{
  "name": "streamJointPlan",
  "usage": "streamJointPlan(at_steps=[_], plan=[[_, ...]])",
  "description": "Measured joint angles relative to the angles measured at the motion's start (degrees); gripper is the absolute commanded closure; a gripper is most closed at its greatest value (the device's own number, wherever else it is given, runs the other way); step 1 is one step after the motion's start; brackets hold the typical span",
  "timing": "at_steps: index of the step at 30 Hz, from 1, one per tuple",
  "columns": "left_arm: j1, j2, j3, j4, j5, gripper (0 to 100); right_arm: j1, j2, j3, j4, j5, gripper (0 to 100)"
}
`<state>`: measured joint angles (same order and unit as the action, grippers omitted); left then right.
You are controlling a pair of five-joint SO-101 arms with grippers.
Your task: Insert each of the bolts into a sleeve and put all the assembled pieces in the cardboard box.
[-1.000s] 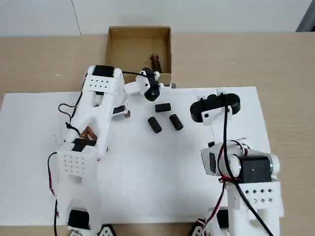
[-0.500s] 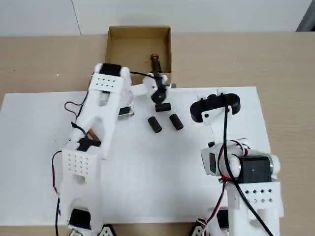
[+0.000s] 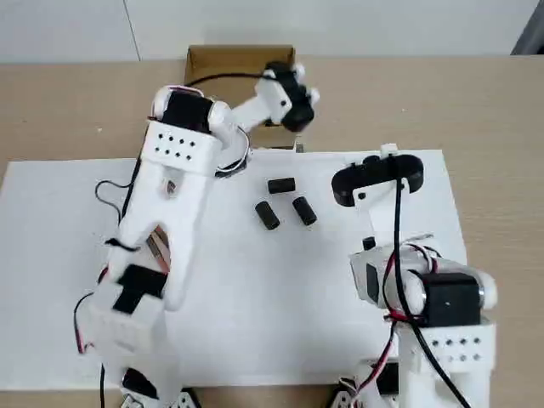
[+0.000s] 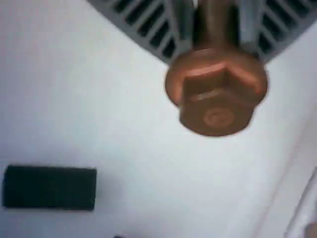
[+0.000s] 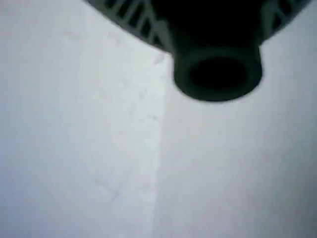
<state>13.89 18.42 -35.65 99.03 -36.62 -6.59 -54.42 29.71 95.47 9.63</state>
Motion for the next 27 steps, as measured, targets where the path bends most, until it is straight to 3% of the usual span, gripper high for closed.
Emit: streamJointPlan(at_steps=[9,17,23,27], plan=[[0.7,-17.41,4.22,0.35,17.93,100,0.0,-0.18,-4.4,2.29,0.0,99.5],[0.7,-40.7,28.04,0.26,21.1,100,0.0,-0.35,-6.24,2.29,0.0,99.5],[0.7,-60.04,49.32,-9.58,21.27,100,-0.09,-0.53,-3.78,-4.75,0.0,99.5],[0.7,-70.86,61.36,-16.97,26.02,100,0.0,-0.53,0.35,-10.99,-0.79,99.6]])
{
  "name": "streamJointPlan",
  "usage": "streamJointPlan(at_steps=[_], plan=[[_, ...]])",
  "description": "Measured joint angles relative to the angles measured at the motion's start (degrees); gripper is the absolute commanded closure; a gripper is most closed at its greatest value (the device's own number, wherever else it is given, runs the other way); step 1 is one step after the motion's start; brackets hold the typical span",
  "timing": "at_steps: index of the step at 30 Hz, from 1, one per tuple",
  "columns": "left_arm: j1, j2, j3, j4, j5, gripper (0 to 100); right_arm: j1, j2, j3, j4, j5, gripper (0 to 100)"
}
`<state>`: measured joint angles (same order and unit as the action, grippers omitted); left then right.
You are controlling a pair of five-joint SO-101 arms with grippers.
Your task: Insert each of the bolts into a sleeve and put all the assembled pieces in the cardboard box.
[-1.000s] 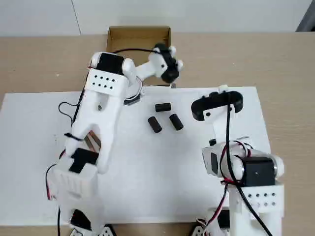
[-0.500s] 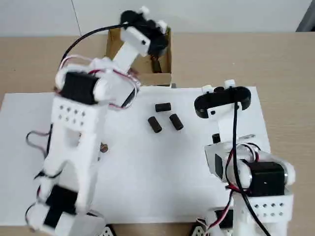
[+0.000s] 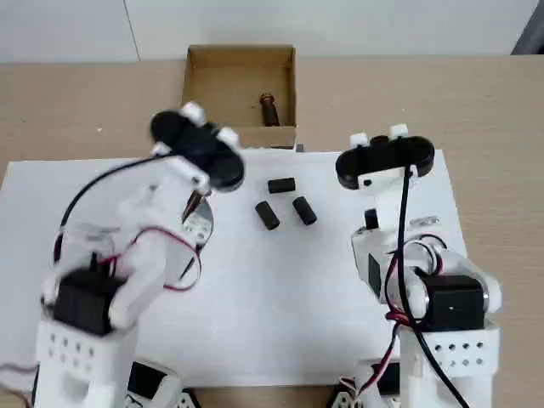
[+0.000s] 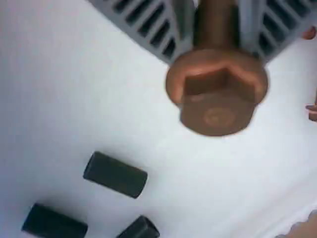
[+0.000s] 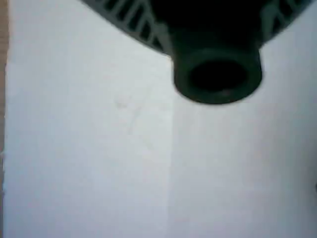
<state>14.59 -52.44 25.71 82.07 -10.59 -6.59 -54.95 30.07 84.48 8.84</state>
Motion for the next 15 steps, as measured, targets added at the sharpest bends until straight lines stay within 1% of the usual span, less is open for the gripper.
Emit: streamJointPlan(at_steps=[2,6,13,15], plan=[[0.0,-4.57,4.84,-2.73,4.4,100,0.0,0.0,1.76,-2.99,-1.93,99.6],[0.0,-10.46,12.31,-7.21,11.52,100,-0.26,0.0,4.66,-7.47,-8.26,99.6],[0.0,-17.85,23.12,-17.49,19.78,100,-7.65,0.0,12.57,-15.38,-14.68,99.6],[0.0,-20.57,26.9,-20.75,21.1,100,-10.02,0.0,15.03,-18.46,-16.0,99.6]])
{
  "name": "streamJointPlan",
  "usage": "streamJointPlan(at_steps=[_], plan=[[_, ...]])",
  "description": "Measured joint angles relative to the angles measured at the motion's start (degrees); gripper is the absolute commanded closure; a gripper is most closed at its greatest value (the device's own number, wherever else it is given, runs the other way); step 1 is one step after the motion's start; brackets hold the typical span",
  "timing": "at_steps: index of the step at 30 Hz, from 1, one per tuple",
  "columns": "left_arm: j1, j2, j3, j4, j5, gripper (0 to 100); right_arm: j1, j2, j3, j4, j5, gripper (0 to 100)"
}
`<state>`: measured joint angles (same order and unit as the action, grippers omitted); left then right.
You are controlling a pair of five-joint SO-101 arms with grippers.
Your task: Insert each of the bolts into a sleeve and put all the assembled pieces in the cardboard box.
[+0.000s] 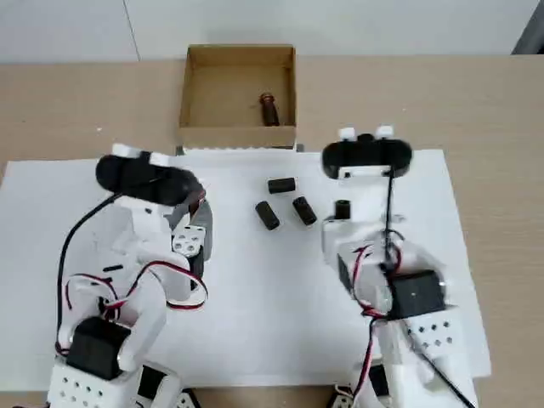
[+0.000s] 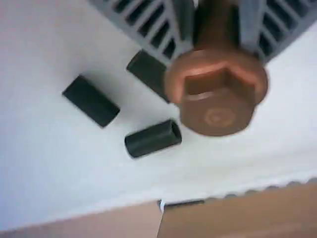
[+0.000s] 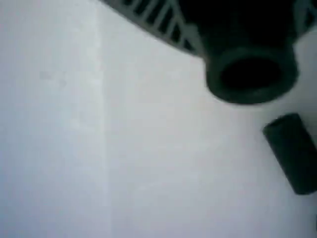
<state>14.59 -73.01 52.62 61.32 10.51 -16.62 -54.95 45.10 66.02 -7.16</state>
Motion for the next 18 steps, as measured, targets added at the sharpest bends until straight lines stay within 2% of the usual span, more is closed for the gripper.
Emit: streamJointPlan(at_steps=[6,15,18], plan=[[0.0,-10.73,11.6,-7.03,3.16,100,-6.95,0.0,3.52,-6.86,-1.14,99.6],[0.0,-28.04,23.38,-7.47,6.77,100,-12.22,0.0,3.6,-10.29,-1.14,99.6],[0.0,-30.07,25.23,-7.74,9.49,100,-14.51,0.0,6.07,-11.69,-1.14,99.6]])
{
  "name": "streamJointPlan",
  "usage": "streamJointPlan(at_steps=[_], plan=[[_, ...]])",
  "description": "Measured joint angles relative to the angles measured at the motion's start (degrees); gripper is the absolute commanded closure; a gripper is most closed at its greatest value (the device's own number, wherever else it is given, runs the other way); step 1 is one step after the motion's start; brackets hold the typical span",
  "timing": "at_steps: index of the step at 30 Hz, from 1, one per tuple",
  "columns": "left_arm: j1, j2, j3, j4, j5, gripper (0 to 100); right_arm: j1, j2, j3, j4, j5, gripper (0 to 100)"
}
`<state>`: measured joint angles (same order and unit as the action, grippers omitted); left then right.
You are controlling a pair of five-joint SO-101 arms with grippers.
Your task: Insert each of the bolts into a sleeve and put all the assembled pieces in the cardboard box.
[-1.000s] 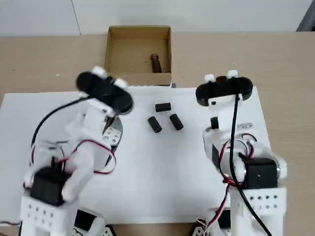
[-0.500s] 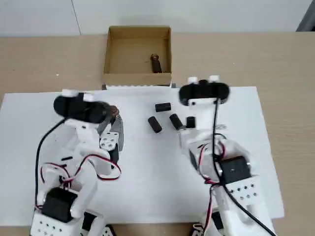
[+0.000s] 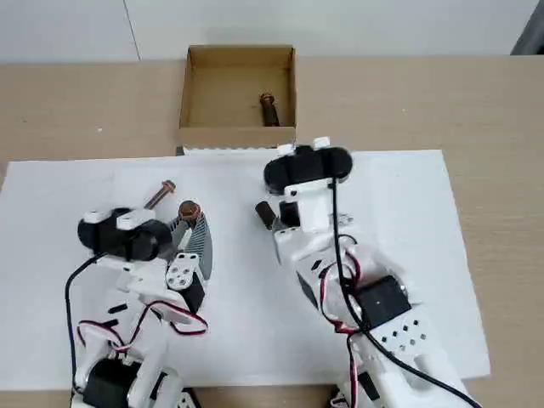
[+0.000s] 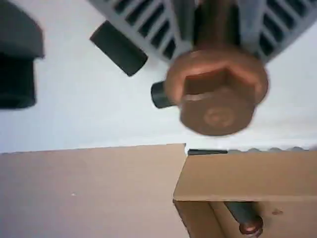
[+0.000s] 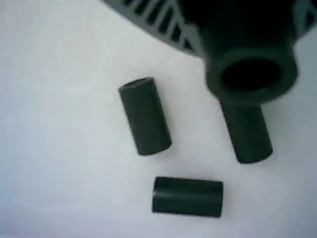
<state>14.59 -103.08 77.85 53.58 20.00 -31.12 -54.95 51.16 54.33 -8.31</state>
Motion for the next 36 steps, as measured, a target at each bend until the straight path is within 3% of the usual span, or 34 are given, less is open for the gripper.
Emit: streamJointPlan(at_steps=[7,11,25,36], plan=[[0.0,-0.18,0.26,0.0,13.71,100,-3.96,-1.32,8.53,-8.35,0.0,99.5],[0.0,-0.18,0.26,0.0,16.62,100,-5.98,-6.68,15.56,-13.1,1.76,99.6],[0.0,-0.18,0.26,-3.16,17.41,100,-6.42,-45.98,40.97,-18.02,12.04,99.6],[0.0,-0.18,4.75,-13.89,20.4,100,-7.38,-47.82,44.31,-19.87,13.01,99.6]])
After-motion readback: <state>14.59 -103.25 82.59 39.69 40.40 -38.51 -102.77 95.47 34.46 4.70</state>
